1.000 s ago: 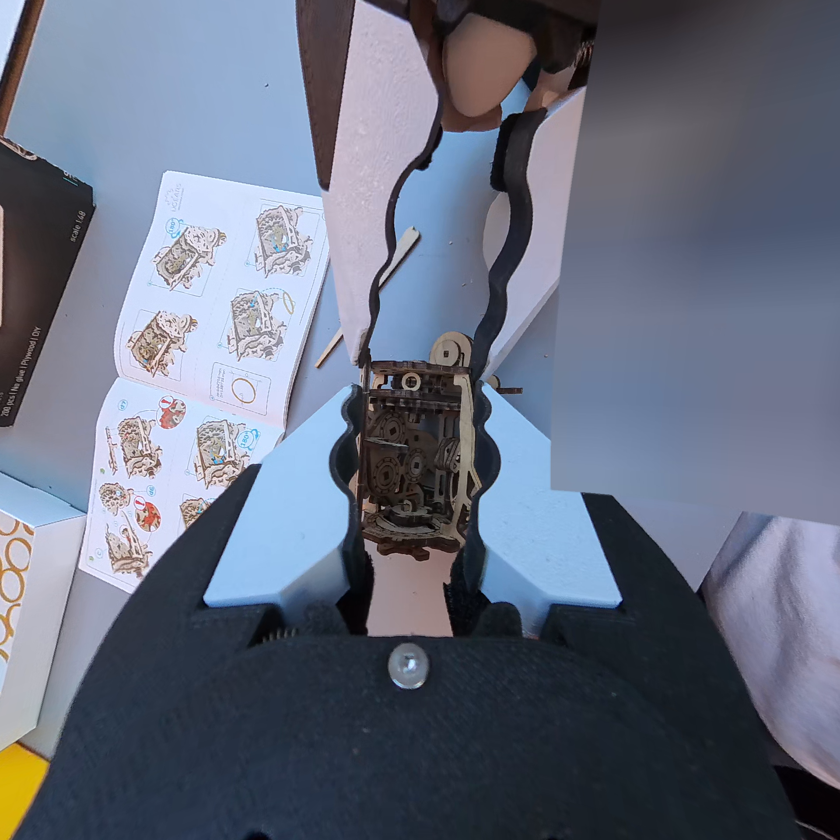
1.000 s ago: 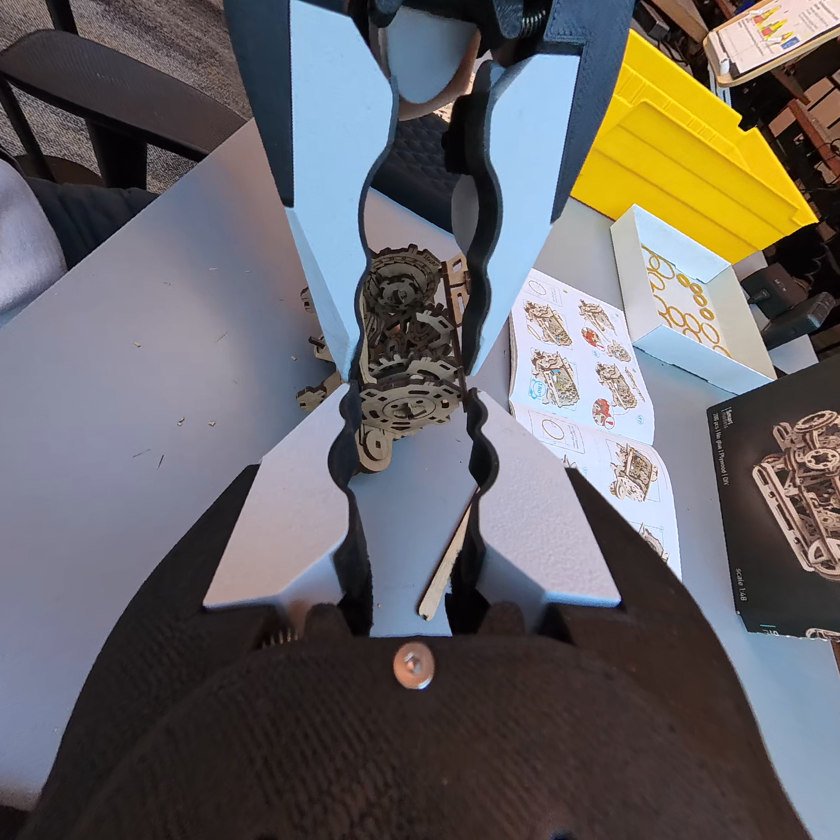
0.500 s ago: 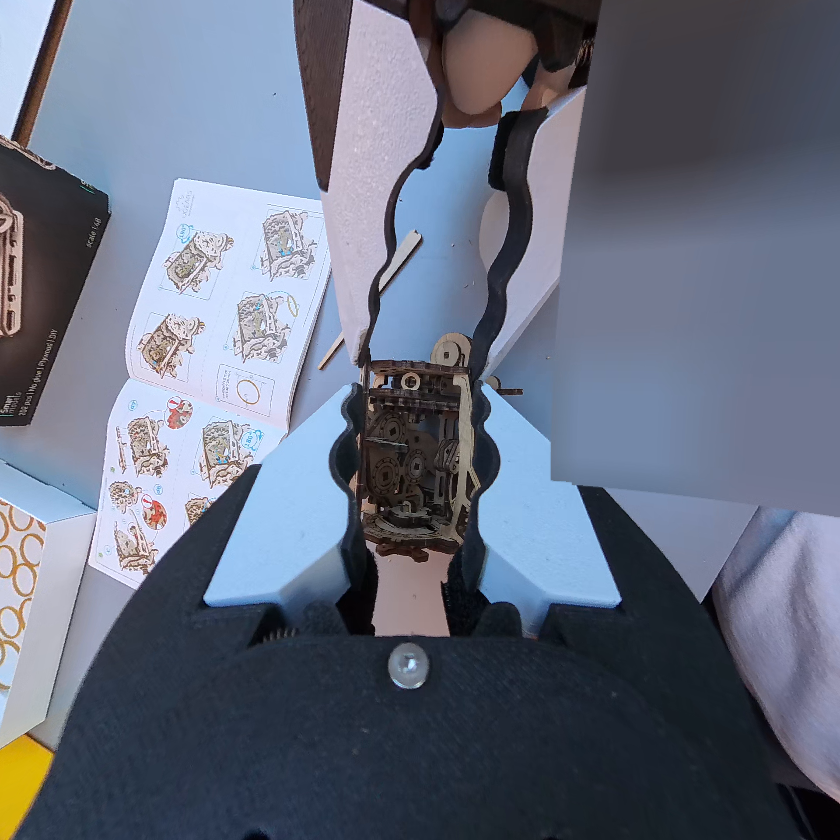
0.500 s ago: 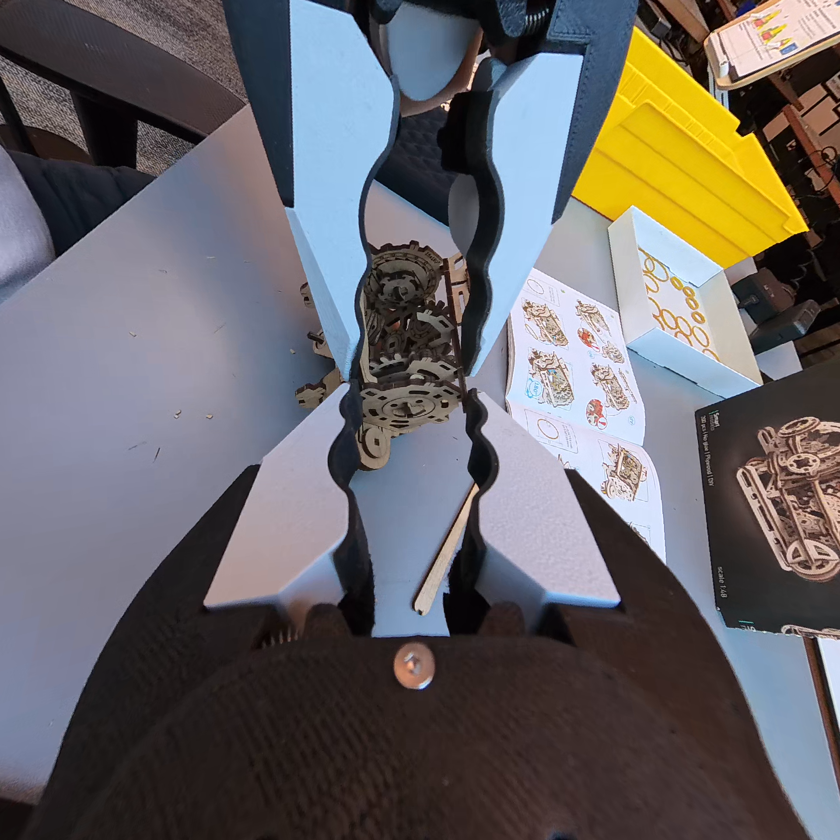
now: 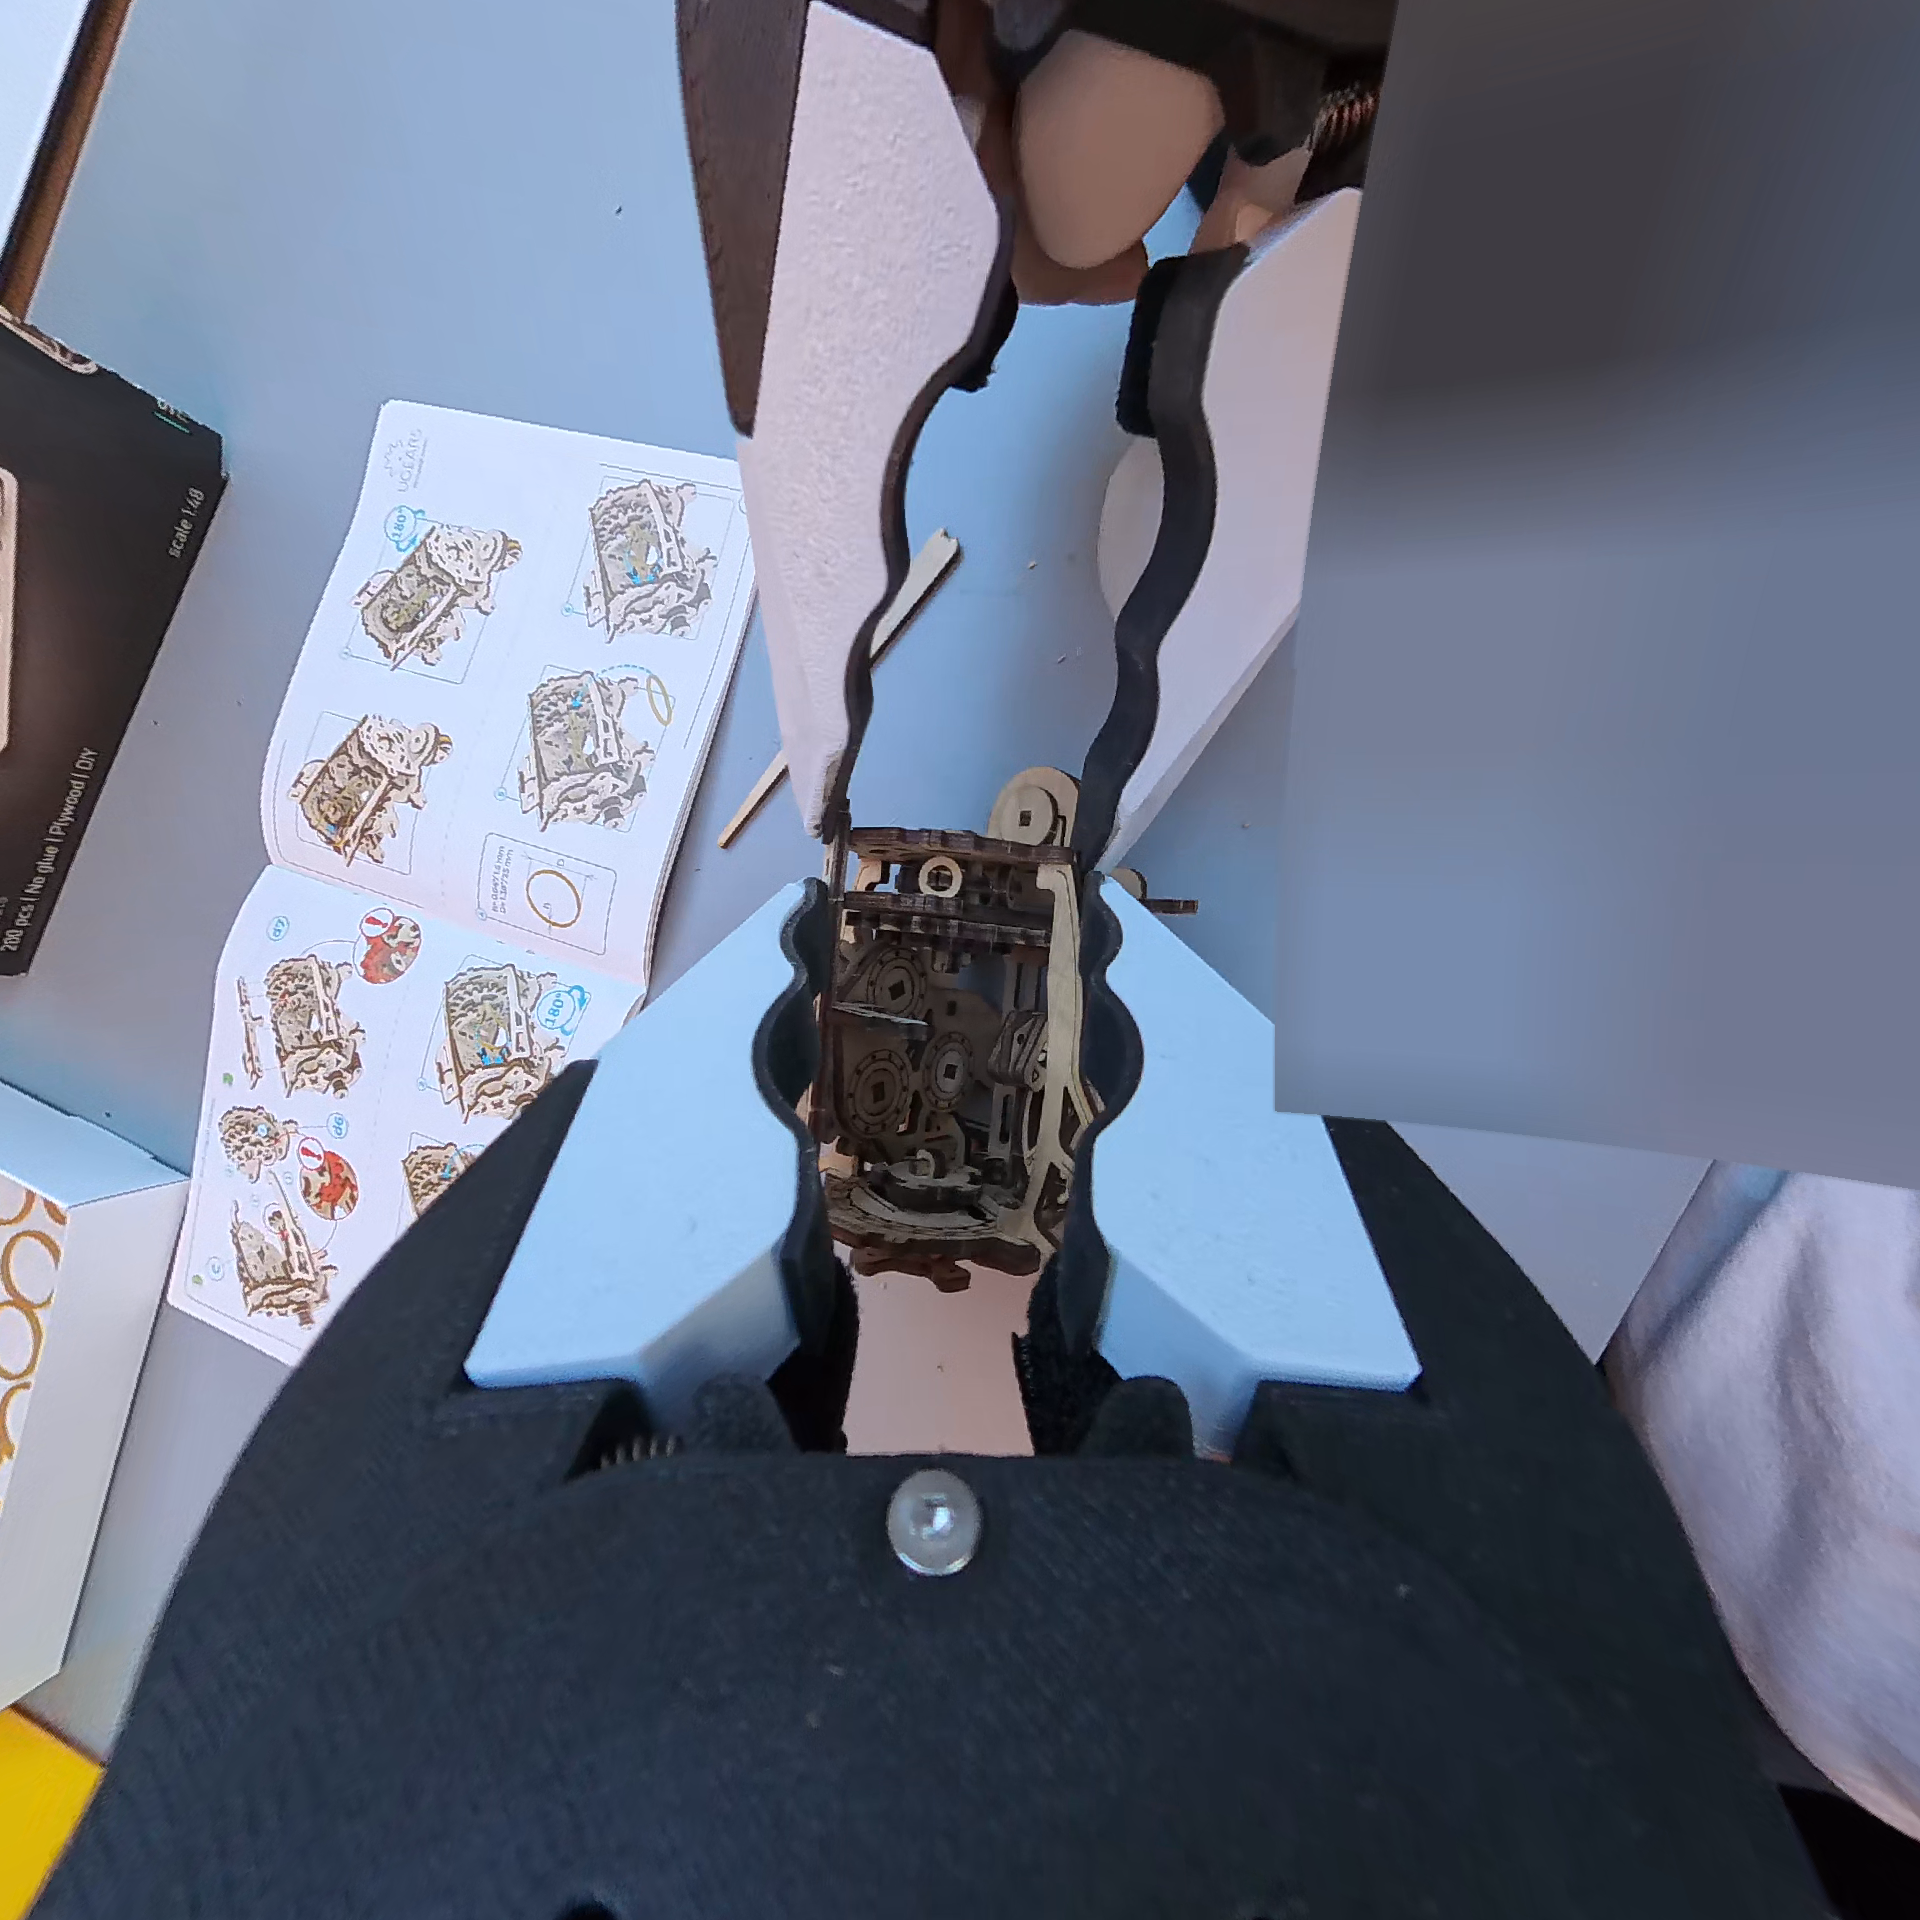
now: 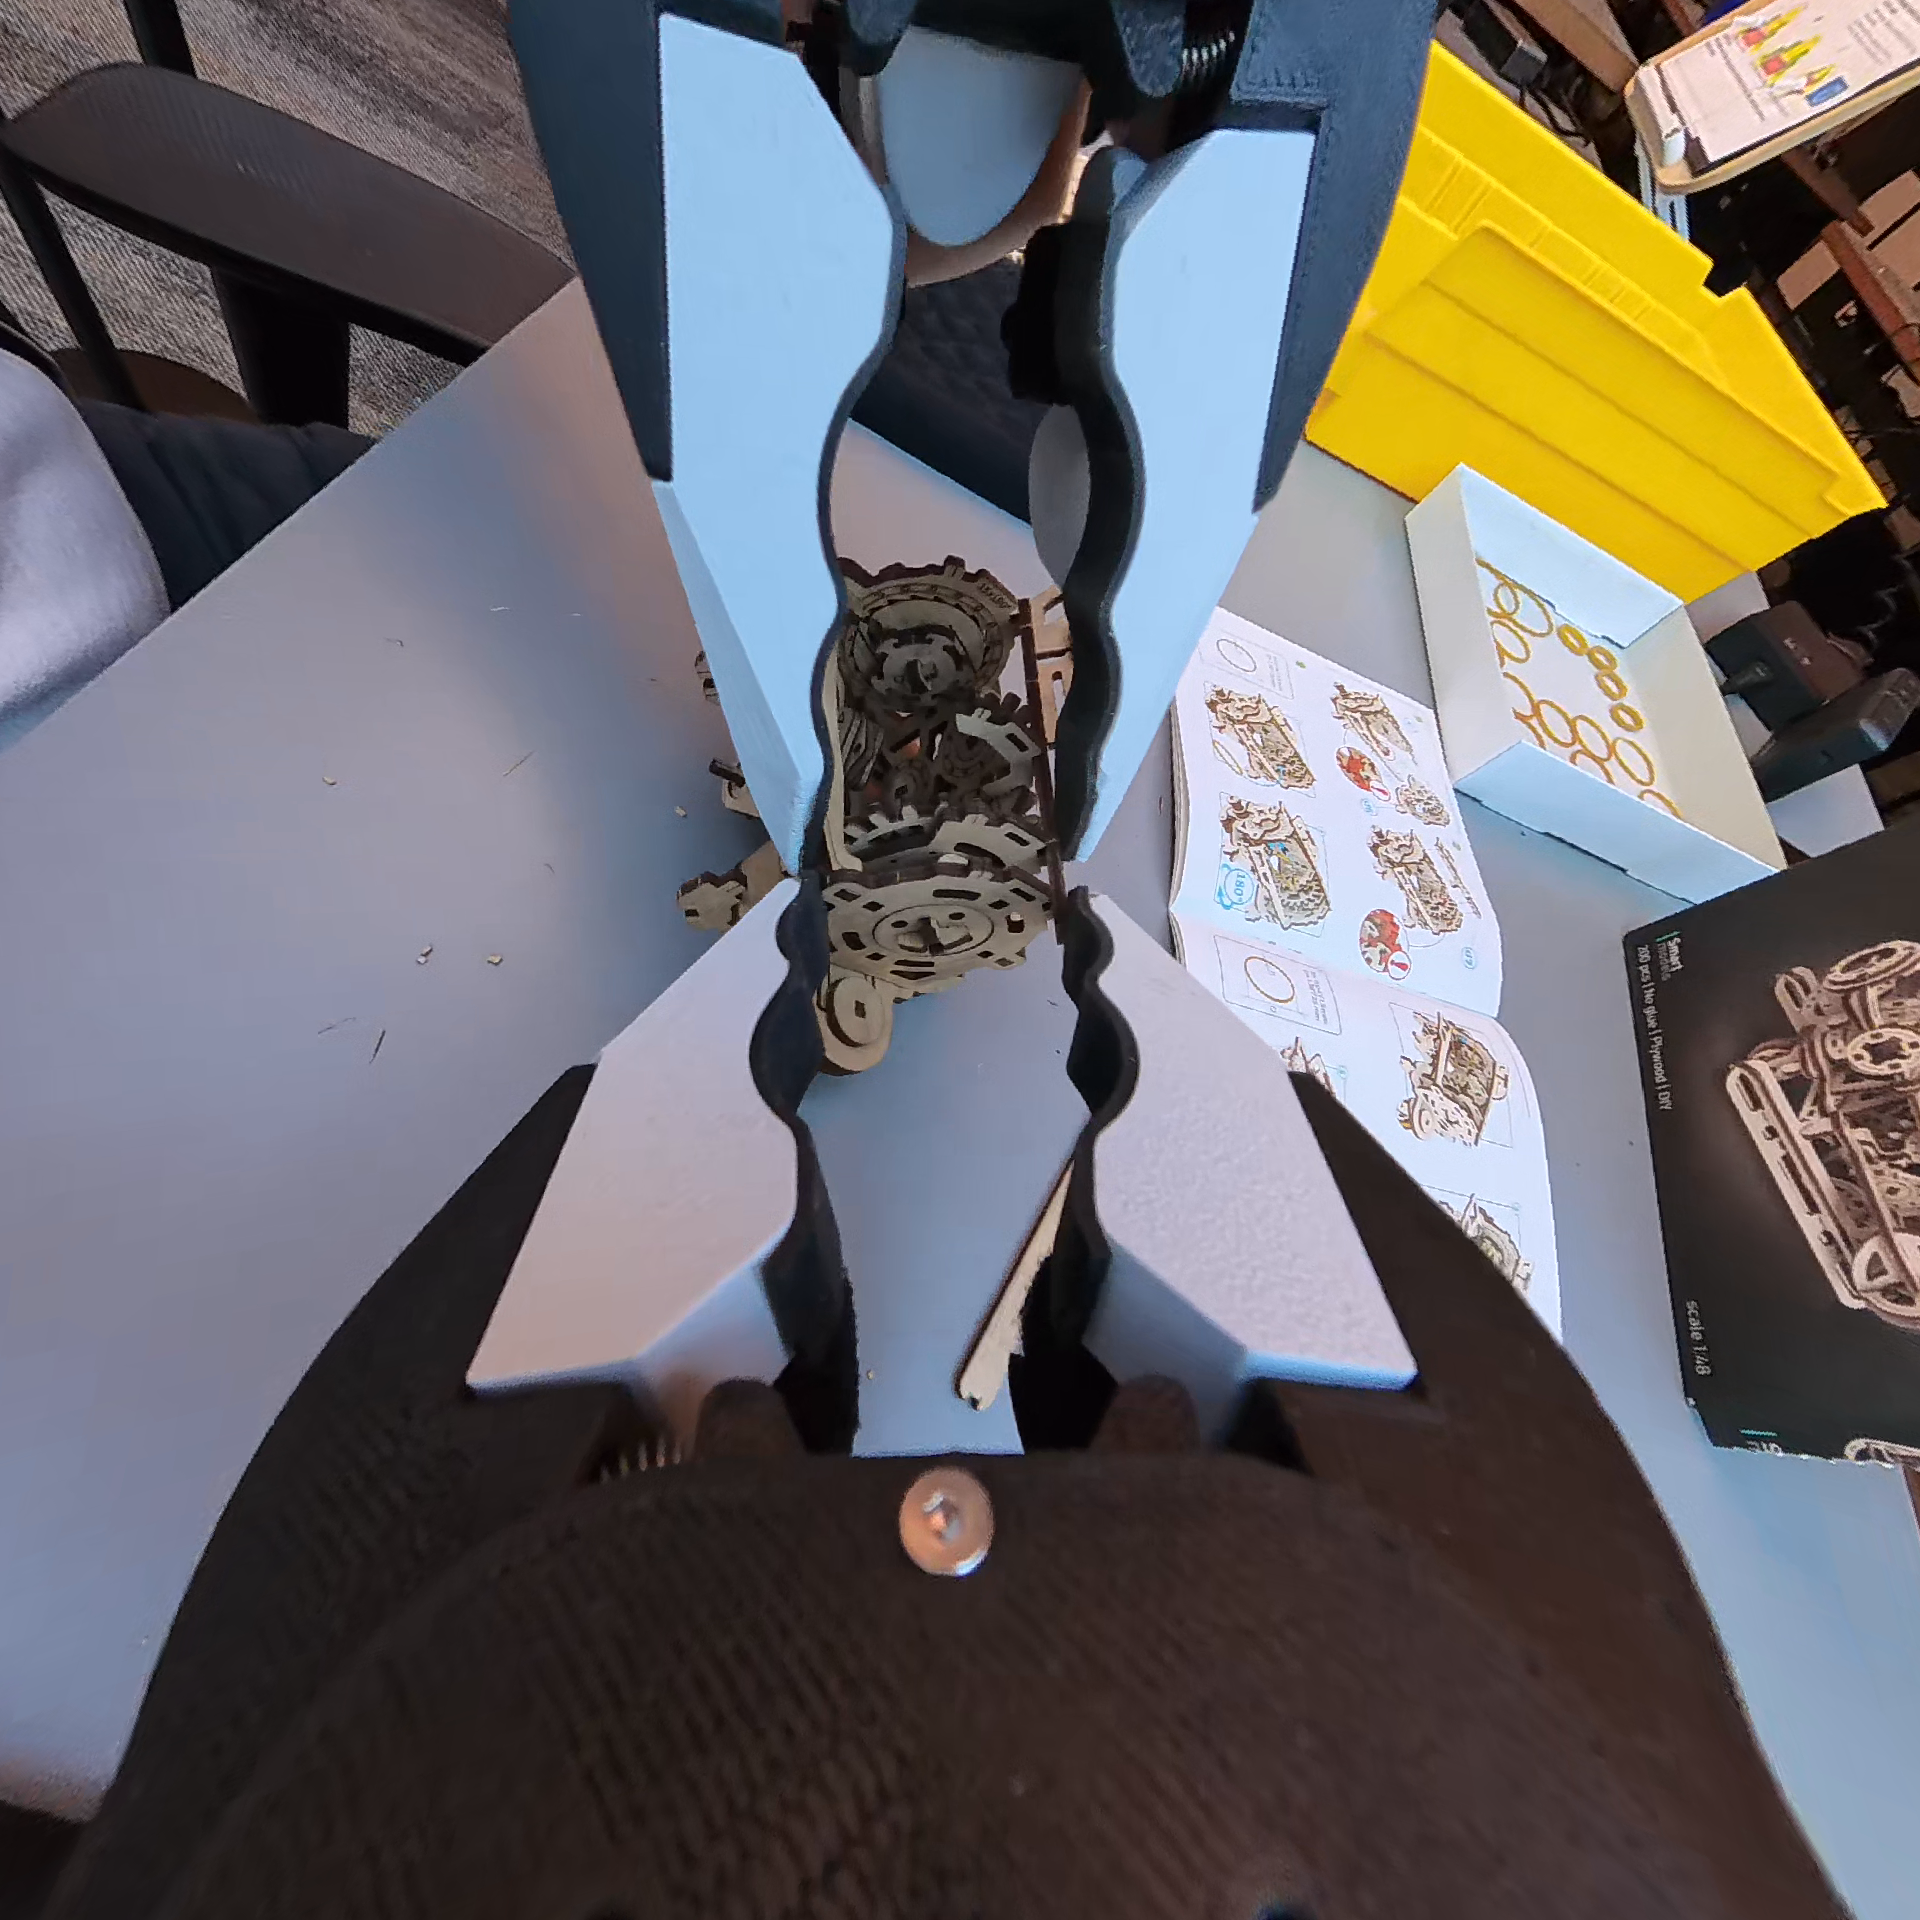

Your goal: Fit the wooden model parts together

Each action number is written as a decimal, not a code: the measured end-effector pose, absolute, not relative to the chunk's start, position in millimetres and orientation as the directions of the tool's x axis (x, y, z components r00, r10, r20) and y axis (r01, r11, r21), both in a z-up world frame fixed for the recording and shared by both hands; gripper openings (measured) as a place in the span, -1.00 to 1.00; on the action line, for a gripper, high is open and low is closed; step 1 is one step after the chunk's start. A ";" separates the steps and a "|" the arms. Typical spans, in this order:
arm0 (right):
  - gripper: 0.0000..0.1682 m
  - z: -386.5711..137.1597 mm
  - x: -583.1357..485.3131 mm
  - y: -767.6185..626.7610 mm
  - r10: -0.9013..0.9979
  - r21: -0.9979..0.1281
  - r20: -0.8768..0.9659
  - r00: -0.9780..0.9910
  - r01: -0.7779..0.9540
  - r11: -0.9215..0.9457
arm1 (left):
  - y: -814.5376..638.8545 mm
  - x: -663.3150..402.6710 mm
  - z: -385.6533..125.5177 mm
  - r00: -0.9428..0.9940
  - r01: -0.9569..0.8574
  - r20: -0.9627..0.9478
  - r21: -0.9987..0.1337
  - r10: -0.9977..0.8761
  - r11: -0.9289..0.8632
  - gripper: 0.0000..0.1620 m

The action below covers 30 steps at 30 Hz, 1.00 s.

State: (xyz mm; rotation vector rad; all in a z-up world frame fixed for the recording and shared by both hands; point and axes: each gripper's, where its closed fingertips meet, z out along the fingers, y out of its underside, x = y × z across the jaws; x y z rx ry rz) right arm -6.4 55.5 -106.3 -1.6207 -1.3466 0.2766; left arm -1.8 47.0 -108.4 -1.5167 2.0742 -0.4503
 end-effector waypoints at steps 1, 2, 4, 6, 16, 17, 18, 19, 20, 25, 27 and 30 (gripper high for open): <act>-0.47 -106.2 -6.5 55.4 0.847 -0.773 0.391 0.360 0.628 0.090 | 47.0 -1.7 -108.4 -0.232 -0.772 -0.216 -0.552 -0.948 0.315 -0.42; -0.48 -106.2 -6.5 55.3 0.846 -0.771 0.396 0.358 0.630 0.094 | 46.8 -1.7 -108.3 -0.233 -0.771 -0.218 -0.553 -0.948 0.317 -0.43; -0.48 -106.2 -6.8 54.9 0.842 -0.762 0.409 0.352 0.640 0.102 | 46.6 -2.1 -108.3 -0.232 -0.767 -0.223 -0.557 -0.947 0.319 -0.43; -0.47 -106.2 -7.1 55.1 0.846 -0.772 0.395 0.358 0.629 0.094 | 46.7 -2.3 -108.1 -0.230 -0.764 -0.223 -0.561 -0.947 0.318 -0.42; -0.45 -105.2 -8.0 51.7 0.858 -0.805 0.390 0.335 0.577 0.141 | 64.1 -41.7 -83.7 -0.123 -0.709 -0.261 -0.652 -0.957 0.269 -0.24; -0.45 -105.2 -8.2 51.7 0.858 -0.804 0.391 0.332 0.577 0.143 | 68.8 -50.7 -82.2 -0.096 -0.696 -0.240 -0.677 -0.966 0.238 -0.22; -0.45 -105.1 -8.3 51.7 0.858 -0.804 0.392 0.330 0.577 0.146 | 69.8 -58.4 -83.5 -0.078 -0.683 -0.192 -0.704 -0.978 0.193 -0.19; -0.45 -105.1 -8.3 51.7 0.858 -0.803 0.393 0.330 0.577 0.146 | 69.3 -64.3 -85.8 -0.058 -0.668 -0.131 -0.732 -0.990 0.136 -0.17; -0.45 -105.0 -8.5 51.4 0.857 -0.803 0.395 0.330 0.577 0.148 | 68.4 -68.4 -88.4 -0.040 -0.647 -0.071 -0.758 -0.997 0.080 -0.14; -0.44 -105.0 -8.0 50.9 0.854 -0.810 0.396 0.337 0.567 0.152 | 61.0 -74.3 -76.3 -0.034 -0.391 -0.084 -0.916 -0.996 0.090 -0.27; -0.44 -105.0 -7.5 51.7 0.858 -0.819 0.382 0.345 0.555 0.141 | 56.6 -76.7 -76.2 -0.035 -0.346 -0.197 -0.917 -0.980 0.197 -0.30; -0.44 -104.9 -7.7 50.8 0.859 -0.822 0.383 0.341 0.550 0.148 | 61.8 -75.9 -86.4 -0.031 -0.366 -0.291 -0.887 -0.956 0.282 -0.12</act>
